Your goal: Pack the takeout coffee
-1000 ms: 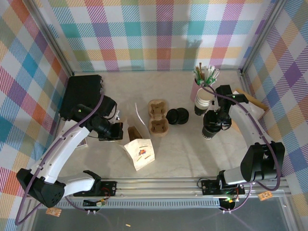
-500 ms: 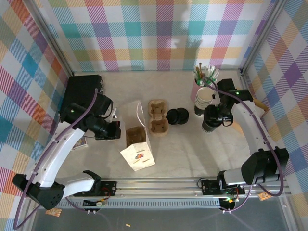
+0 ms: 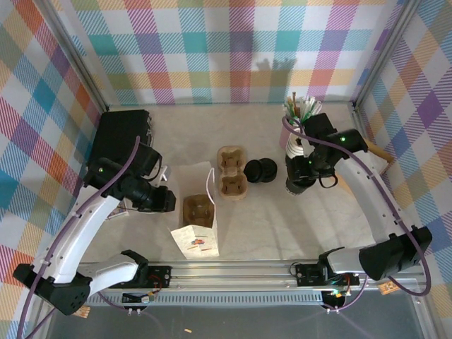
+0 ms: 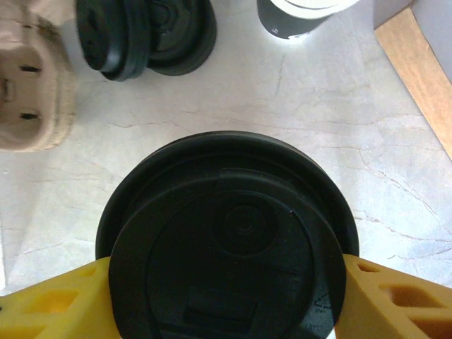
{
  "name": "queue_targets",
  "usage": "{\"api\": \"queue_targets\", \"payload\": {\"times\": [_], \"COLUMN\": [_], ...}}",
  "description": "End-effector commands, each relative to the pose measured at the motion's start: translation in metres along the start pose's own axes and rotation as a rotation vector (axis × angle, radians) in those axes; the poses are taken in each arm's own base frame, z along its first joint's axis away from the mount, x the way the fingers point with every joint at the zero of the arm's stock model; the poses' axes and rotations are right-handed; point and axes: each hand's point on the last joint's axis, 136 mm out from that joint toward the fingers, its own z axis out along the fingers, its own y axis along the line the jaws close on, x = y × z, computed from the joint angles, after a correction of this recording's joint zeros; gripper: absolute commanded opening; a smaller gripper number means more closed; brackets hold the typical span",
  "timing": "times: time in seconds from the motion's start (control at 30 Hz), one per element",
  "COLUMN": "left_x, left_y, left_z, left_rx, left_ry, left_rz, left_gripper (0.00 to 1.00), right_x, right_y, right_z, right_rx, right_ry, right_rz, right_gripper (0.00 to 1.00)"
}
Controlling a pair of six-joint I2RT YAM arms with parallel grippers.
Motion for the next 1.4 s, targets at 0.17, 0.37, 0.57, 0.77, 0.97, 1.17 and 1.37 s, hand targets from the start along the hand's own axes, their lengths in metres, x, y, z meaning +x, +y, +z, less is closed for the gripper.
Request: {"api": "queue_targets", "payload": {"times": [0.17, 0.37, 0.57, 0.77, 0.97, 1.17, 1.37], "left_x": [-0.01, -0.032, -0.05, -0.047, -0.056, -0.062, -0.063], "left_y": [-0.004, -0.018, -0.032, -0.023, -0.033, -0.037, -0.041], "left_z": [-0.001, -0.004, -0.01, -0.003, 0.004, 0.012, 0.013], "left_rx": [0.04, 0.09, 0.124, 0.035, 0.071, 0.066, 0.068], "left_ry": [-0.083, -0.136, -0.144, -0.03, -0.025, -0.021, -0.012], "left_rz": [-0.042, -0.043, -0.052, -0.093, -0.103, -0.083, -0.06], "left_gripper": [0.06, 0.0, 0.0, 0.0, 0.0, 0.0, 0.0], "right_x": [-0.012, -0.035, -0.057, -0.071, -0.081, -0.084, -0.089], "right_y": [0.031, 0.069, 0.111, 0.139, 0.156, 0.164, 0.185], "right_z": [-0.042, -0.072, -0.104, -0.127, -0.151, -0.17, -0.189], "right_rx": [-0.023, -0.106, -0.215, -0.298, -0.371, -0.415, -0.519], "right_ry": [-0.011, -0.093, -0.182, -0.246, -0.323, -0.382, -0.441], "right_rz": [-0.056, -0.083, -0.115, -0.14, -0.16, -0.173, -0.201], "right_gripper": [0.51, 0.51, 0.51, 0.5, 0.49, 0.48, 0.47]}}
